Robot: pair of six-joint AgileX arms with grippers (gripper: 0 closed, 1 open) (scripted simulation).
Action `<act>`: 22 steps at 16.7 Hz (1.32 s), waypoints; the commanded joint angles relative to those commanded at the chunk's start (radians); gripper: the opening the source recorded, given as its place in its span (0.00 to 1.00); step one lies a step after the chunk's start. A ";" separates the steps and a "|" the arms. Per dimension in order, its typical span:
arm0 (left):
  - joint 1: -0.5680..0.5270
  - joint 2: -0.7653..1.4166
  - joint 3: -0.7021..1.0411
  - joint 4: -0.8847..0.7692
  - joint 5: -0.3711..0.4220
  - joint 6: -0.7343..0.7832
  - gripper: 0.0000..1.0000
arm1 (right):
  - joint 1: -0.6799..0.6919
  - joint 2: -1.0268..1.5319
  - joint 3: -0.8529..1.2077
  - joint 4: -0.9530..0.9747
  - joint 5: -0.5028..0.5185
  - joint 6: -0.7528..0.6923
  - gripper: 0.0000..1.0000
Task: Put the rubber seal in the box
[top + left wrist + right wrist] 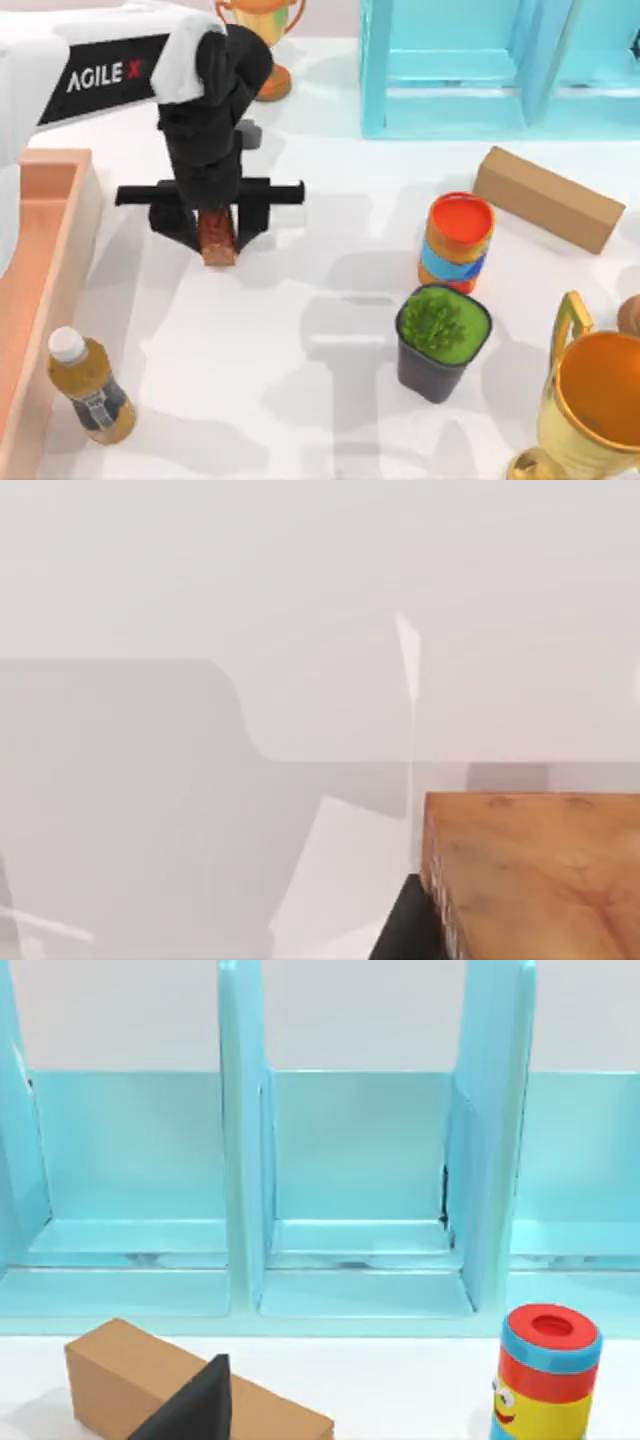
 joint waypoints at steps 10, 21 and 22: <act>-0.001 -0.063 0.252 -0.318 0.000 -0.003 0.00 | 0.000 0.000 0.000 0.000 0.000 0.000 1.00; 0.280 -0.227 0.083 -0.318 -0.002 0.278 0.00 | 0.000 0.000 0.000 0.000 0.000 0.000 1.00; 0.349 -0.252 0.058 -0.318 -0.001 0.345 0.00 | 0.000 0.000 0.000 0.000 0.000 0.000 1.00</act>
